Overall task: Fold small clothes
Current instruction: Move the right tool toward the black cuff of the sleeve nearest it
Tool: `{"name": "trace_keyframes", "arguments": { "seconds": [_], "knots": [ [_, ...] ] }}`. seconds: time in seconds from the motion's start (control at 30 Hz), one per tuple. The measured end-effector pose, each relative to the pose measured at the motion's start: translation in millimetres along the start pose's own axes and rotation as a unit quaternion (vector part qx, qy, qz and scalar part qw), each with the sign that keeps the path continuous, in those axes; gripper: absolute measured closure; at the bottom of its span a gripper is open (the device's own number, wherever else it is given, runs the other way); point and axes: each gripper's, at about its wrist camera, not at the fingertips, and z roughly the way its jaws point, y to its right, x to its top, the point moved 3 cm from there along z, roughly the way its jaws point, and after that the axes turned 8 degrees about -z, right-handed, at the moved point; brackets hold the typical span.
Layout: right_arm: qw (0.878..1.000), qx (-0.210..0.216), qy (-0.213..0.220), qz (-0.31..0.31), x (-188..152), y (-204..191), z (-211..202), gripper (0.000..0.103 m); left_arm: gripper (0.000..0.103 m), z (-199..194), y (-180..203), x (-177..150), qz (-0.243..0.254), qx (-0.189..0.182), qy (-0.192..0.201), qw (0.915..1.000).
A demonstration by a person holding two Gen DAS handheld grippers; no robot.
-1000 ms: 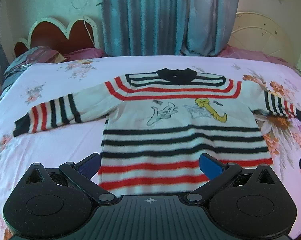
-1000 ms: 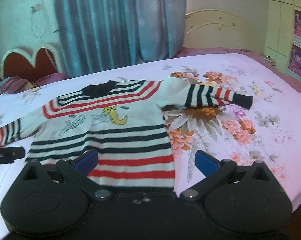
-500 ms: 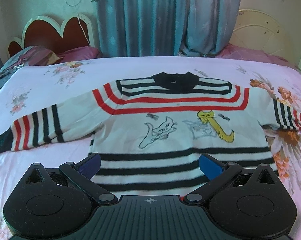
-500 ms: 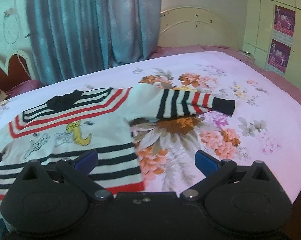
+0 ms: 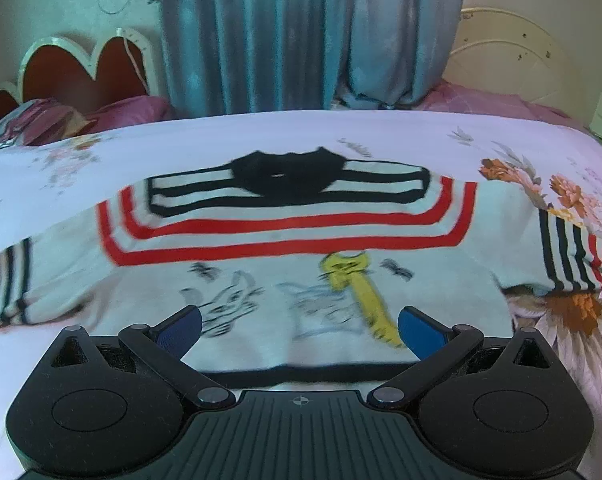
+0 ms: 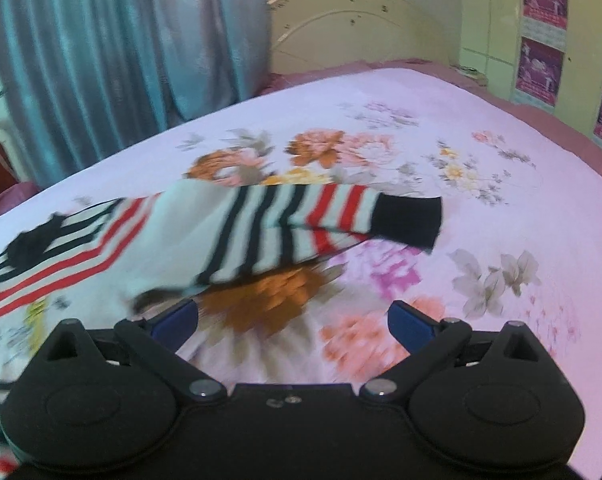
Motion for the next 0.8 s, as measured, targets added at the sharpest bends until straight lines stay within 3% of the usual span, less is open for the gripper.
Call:
{"name": "trace_keyframes", "arguments": {
  "seconds": [0.23, 0.4, 0.67, 0.77, 0.8],
  "knots": [
    [0.997, 0.004, -0.036, 0.062, 16, 45, 66, 0.014, 0.0, 35, 30, 4, 0.01, 0.008, -0.006, 0.9999],
    [0.992, 0.021, -0.062, 0.11, 19, 62, 105, 0.018, 0.0, 52, 30, 11, 0.013, 0.026, -0.006, 0.9996],
    [0.984, 0.026, -0.045, 0.168, 34, 81, 139, 0.02, 0.0, 68, 8, 19, 0.001, 0.057, -0.008, 0.9983],
    [0.985, 0.01, -0.035, 0.171, 39, 84, 148, 0.042, 0.0, 72, 0, 20, 0.0, 0.069, -0.008, 0.9976],
    [0.985, 0.003, -0.033, 0.167, 40, 85, 149, 0.054, 0.0, 73, -2, 20, 0.001, 0.069, -0.008, 0.9976]
  ]
}}
